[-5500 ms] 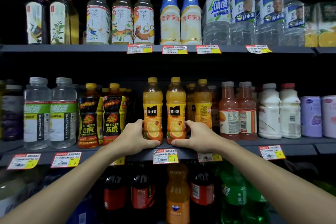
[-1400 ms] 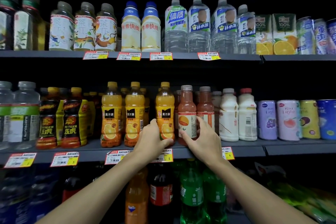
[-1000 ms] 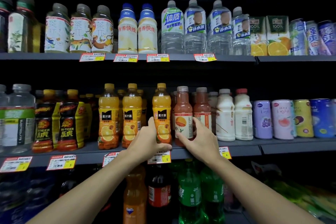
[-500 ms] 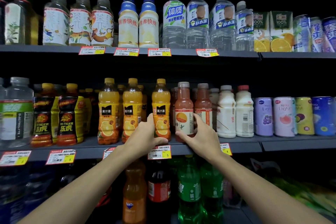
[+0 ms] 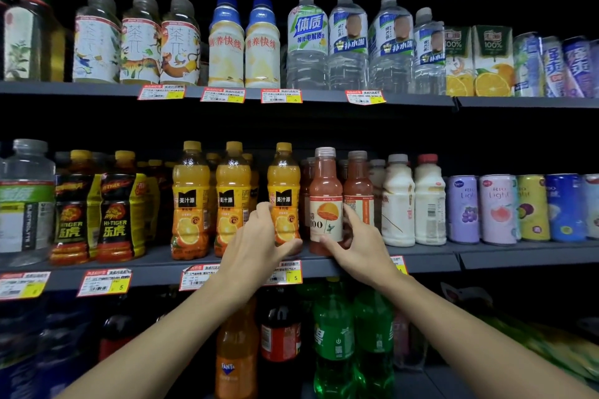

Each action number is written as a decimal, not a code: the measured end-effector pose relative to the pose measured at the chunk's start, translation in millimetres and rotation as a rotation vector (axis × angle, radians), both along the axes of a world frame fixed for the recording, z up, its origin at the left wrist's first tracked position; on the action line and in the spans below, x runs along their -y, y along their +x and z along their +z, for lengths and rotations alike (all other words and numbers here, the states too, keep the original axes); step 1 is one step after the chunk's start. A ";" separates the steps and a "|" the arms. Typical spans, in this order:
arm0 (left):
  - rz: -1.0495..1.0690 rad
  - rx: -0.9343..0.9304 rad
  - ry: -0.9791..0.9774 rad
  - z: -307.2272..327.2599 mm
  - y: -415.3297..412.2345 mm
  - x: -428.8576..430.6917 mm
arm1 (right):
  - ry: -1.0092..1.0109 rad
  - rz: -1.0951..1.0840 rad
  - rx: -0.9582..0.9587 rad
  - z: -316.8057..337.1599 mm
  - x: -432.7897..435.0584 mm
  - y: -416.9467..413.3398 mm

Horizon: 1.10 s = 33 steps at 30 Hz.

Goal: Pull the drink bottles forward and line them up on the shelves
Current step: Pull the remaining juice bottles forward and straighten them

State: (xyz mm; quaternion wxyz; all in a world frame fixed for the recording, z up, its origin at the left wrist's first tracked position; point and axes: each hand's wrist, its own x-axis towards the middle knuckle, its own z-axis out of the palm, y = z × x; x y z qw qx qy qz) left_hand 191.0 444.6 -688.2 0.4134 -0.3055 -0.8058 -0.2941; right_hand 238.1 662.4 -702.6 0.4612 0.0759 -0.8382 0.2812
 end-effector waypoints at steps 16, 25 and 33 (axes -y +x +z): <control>-0.111 0.334 0.135 8.6 17.0 -84.0 | -0.086 -0.416 0.011 8.5 -42.4 -2.9; -0.070 0.334 0.161 8.3 19.4 -93.1 | -0.164 -0.342 0.043 6.3 -45.2 -2.8; -0.051 0.361 0.119 9.8 19.0 -90.3 | -0.250 0.024 0.246 14.8 -75.5 16.1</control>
